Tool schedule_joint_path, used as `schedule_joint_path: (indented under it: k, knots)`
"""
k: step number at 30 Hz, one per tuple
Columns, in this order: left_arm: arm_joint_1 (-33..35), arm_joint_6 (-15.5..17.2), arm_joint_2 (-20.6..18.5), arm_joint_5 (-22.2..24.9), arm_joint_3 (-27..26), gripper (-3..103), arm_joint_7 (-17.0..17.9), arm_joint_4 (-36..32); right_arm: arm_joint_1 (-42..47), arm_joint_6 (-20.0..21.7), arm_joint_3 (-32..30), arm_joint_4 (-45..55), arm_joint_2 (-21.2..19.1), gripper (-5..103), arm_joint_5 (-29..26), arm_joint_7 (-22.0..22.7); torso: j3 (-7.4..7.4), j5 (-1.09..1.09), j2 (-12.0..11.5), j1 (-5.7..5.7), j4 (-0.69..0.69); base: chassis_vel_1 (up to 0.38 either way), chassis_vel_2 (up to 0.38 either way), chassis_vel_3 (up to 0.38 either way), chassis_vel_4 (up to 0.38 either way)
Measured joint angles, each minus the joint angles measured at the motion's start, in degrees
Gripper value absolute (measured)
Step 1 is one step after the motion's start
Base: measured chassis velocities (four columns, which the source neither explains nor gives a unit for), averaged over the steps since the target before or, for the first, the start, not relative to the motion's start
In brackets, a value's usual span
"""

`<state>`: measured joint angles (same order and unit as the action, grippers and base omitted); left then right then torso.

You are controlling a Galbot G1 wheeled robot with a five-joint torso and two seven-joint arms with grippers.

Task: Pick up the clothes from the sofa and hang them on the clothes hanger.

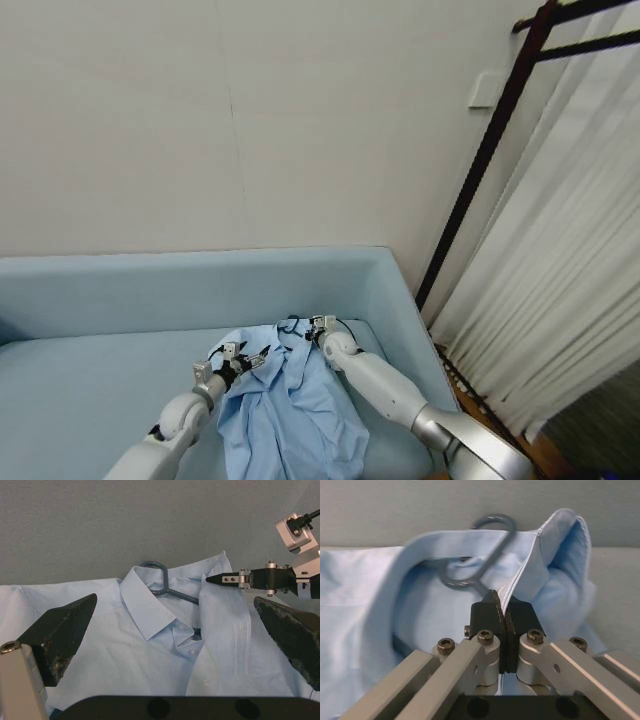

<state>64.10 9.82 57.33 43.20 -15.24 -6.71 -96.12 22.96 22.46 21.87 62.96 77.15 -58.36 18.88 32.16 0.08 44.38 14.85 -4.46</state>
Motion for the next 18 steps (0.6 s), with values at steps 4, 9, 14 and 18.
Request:
schedule_joint_path:
  k: [4, 9, 14, 18]
  knots:
    - [0.39, -0.19, 0.02, -0.03, -0.40, 100, -0.07, 0.01, 0.13, 0.01, 0.73, 1.62, 1.54, 2, 0.49, -0.05, 0.00, 0.00, 0.00, 0.00, 0.01, 0.000, 0.000, 0.000, 0.000]
    - [0.82, -0.32, -0.15, -0.04, -0.75, 100, -0.10, -0.15, 0.69, 0.57, 1.73, 3.83, 2.14, 2, 1.01, -0.22, 0.00, 0.00, 0.00, 0.00, 0.00, 0.000, 0.000, 0.000, 0.000]
    - [1.46, -0.48, -0.13, -0.04, -0.98, 100, -0.17, -0.41, 1.48, 1.17, 2.88, 4.62, 4.02, 2, 2.19, -0.96, 0.00, 0.00, 0.00, 0.00, 0.00, 0.000, 0.000, 0.000, 0.000]
    - [1.69, -0.50, 0.12, -0.08, -0.99, 100, -0.18, -0.38, 1.92, 1.20, 3.83, 2.34, 5.86, 2, 4.12, -2.05, 0.00, 0.00, 0.00, 0.00, 0.01, 0.000, 0.000, 0.000, 0.000]
